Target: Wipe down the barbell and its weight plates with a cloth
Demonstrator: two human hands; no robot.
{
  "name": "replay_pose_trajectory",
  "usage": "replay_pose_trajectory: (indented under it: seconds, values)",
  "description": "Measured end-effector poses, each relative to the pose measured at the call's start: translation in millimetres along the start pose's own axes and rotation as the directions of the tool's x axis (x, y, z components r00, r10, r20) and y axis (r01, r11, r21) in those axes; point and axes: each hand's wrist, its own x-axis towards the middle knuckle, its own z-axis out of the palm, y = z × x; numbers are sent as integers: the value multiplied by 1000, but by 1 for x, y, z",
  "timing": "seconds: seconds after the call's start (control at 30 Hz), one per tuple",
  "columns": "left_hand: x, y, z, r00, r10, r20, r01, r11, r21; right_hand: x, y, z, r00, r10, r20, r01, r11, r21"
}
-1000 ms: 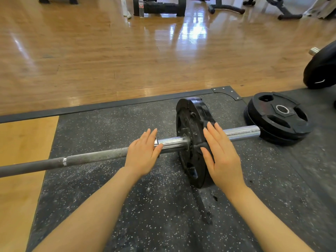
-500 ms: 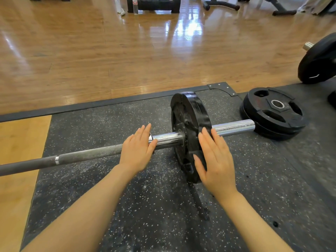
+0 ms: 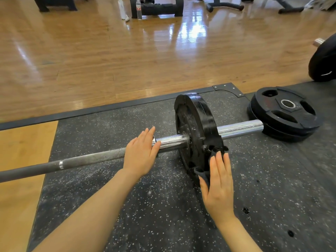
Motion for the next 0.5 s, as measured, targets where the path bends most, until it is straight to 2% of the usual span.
replay_pose_trajectory:
  seconds: [0.27, 0.5]
  values:
    - [1, 0, 1, 1000, 2, -10, -2, 1000, 9, -8, -6, 1, 992, 123, 2, -123, 992, 37]
    - [7, 0, -1, 1000, -12, -4, 12, 1000, -3, 52, 5, -2, 999, -19, -43, 21, 999, 41]
